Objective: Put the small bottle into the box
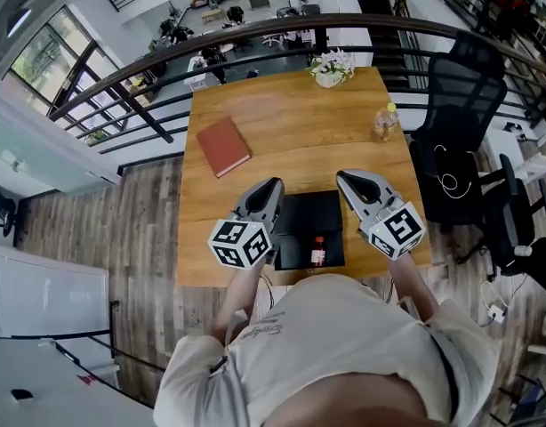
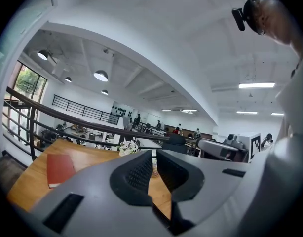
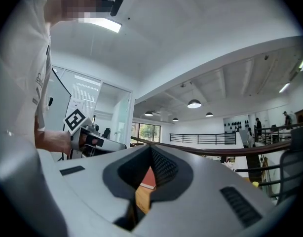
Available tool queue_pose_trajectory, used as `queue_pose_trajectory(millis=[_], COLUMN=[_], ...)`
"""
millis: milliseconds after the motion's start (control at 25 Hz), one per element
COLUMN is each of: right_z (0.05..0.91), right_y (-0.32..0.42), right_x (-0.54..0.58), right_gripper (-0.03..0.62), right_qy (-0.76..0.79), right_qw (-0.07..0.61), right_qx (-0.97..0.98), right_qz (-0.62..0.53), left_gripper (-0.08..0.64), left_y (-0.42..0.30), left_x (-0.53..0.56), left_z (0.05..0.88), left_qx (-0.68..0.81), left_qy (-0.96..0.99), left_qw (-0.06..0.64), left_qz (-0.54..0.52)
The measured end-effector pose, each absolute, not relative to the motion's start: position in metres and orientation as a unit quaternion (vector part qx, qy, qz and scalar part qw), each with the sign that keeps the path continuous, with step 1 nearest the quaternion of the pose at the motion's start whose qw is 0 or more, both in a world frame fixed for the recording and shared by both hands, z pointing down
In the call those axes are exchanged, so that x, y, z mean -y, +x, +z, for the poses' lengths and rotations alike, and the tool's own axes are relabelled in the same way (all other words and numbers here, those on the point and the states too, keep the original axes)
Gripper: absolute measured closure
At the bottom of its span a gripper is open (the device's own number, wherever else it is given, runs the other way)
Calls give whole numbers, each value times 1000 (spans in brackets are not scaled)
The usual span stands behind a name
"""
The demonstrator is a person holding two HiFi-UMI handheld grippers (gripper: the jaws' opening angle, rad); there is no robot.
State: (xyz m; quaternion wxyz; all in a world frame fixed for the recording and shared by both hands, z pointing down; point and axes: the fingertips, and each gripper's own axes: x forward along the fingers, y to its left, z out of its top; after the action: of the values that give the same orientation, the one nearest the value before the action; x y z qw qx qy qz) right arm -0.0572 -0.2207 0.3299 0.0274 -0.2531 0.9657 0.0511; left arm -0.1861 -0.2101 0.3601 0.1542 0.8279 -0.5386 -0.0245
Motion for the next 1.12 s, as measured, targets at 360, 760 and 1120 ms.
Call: queue_pose_trajectory(millis=[360,760,1120], right_z=[331,342,354], right_y=[-69,-72,-85], right_x=[216,218,214], right_gripper=[597,597,597], right_qy=[-236,-237,-236], right_qw=[21,7,-2], right_qx=[-970,-971,-971], right_qz=[56,43,28], left_gripper=[525,525,525], left_y=[-191,-193,-200], left_x=[207,212,209], left_z=[367,369,387], left_qx=[540,531,523], left_qy=[826,831,831], left_qw=[159,165,188], left_qz=[-18,-26,-15])
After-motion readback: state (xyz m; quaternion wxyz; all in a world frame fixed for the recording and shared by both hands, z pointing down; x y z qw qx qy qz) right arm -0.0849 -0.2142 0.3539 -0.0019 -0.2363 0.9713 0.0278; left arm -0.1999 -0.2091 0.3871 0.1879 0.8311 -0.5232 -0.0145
